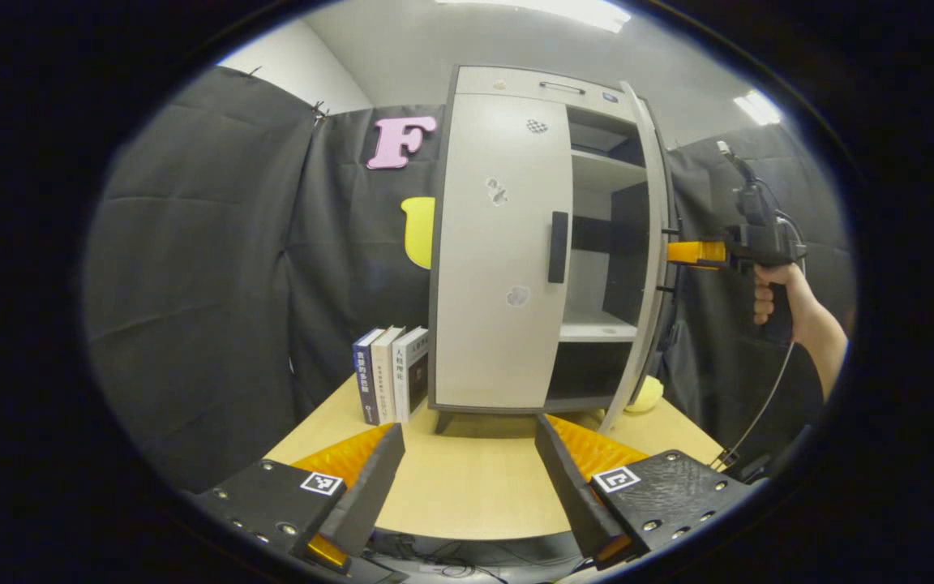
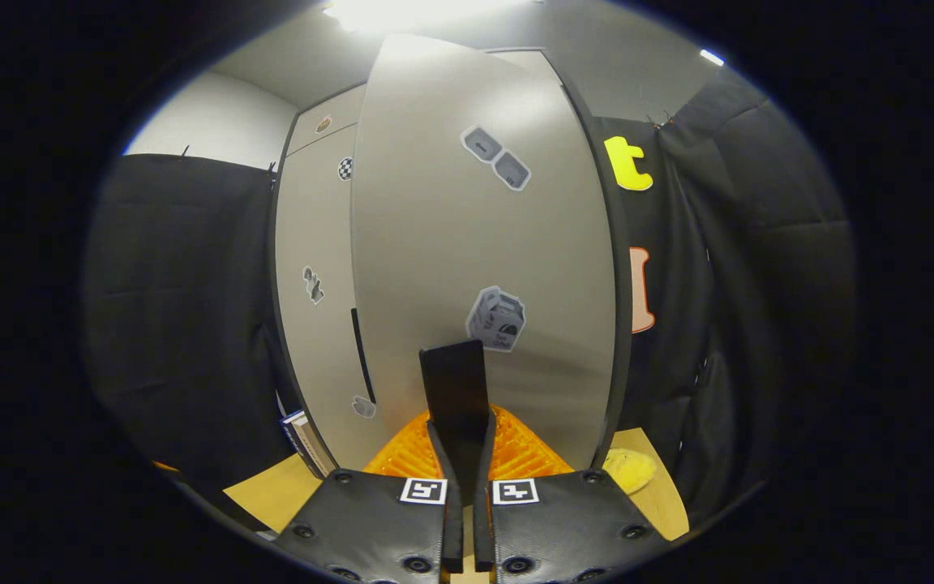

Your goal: Open the right door of the double-door shoe cabinet with the right hand, and open the left door with the left hand.

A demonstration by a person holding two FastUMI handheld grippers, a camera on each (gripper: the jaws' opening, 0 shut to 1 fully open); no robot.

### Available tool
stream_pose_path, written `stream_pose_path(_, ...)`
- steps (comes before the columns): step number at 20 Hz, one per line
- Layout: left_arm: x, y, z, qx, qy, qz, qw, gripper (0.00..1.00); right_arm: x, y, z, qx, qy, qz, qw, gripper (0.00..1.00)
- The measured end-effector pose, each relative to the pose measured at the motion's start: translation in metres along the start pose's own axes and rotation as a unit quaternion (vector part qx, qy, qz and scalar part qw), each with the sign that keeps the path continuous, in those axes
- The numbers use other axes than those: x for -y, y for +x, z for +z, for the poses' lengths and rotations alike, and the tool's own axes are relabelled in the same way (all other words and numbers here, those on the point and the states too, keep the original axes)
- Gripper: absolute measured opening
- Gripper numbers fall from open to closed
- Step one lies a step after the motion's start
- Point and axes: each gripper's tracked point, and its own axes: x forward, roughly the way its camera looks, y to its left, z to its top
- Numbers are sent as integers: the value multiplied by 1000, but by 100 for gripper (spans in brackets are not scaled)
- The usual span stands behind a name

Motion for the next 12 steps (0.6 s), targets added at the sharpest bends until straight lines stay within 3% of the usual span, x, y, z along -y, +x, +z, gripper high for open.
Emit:
stream_pose_path(9,7,11,3,6,19,-13,1000,97,38,-33,-3,10,22,-22,999,6)
stream_pose_path(12,9,18,3,7,21,-20,1000,97,61,-52,-2,16,63,-27,998,6)
